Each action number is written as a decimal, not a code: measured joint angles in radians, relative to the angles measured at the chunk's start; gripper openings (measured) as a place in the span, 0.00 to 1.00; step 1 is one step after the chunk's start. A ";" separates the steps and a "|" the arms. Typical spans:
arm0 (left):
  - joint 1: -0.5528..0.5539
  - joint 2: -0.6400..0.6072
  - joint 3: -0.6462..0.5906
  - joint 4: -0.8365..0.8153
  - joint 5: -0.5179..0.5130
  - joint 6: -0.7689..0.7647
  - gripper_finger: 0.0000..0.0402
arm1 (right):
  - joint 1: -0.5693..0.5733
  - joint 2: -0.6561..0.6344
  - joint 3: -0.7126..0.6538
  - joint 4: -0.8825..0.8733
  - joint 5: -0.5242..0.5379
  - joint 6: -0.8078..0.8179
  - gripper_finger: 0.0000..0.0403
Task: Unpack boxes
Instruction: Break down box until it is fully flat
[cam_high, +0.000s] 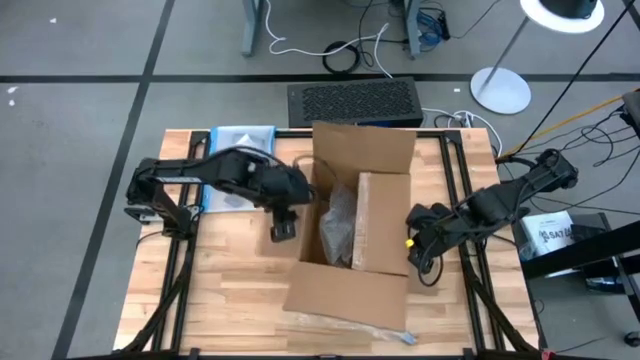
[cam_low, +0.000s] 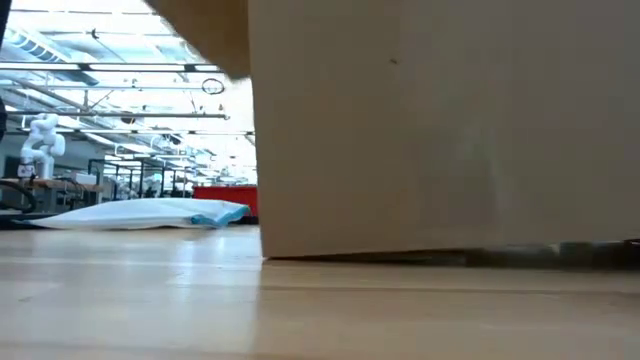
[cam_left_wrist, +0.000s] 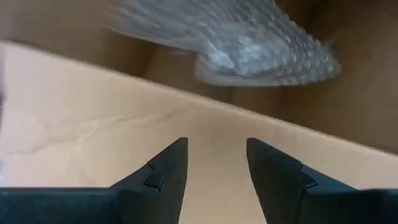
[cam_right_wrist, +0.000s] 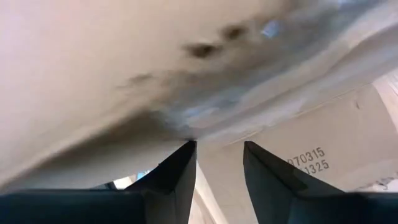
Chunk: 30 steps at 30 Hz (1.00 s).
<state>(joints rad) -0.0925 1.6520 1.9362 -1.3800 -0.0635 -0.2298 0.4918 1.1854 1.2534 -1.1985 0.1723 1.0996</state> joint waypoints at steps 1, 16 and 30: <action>0.001 -0.002 0.028 -0.025 -0.016 0.000 0.42 | -0.003 0.000 0.002 0.000 -0.003 0.000 0.31; 0.043 0.014 0.269 0.337 0.180 -0.389 0.42 | -0.018 0.005 0.000 -0.016 -0.007 0.016 0.31; 0.200 0.268 0.265 0.282 0.484 -0.663 0.50 | -0.041 0.008 0.000 0.002 0.039 -0.017 0.31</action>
<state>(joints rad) 0.1073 1.9203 2.2009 -1.0976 0.4206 -0.8929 0.4503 1.1931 1.2537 -1.1969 0.2115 1.0828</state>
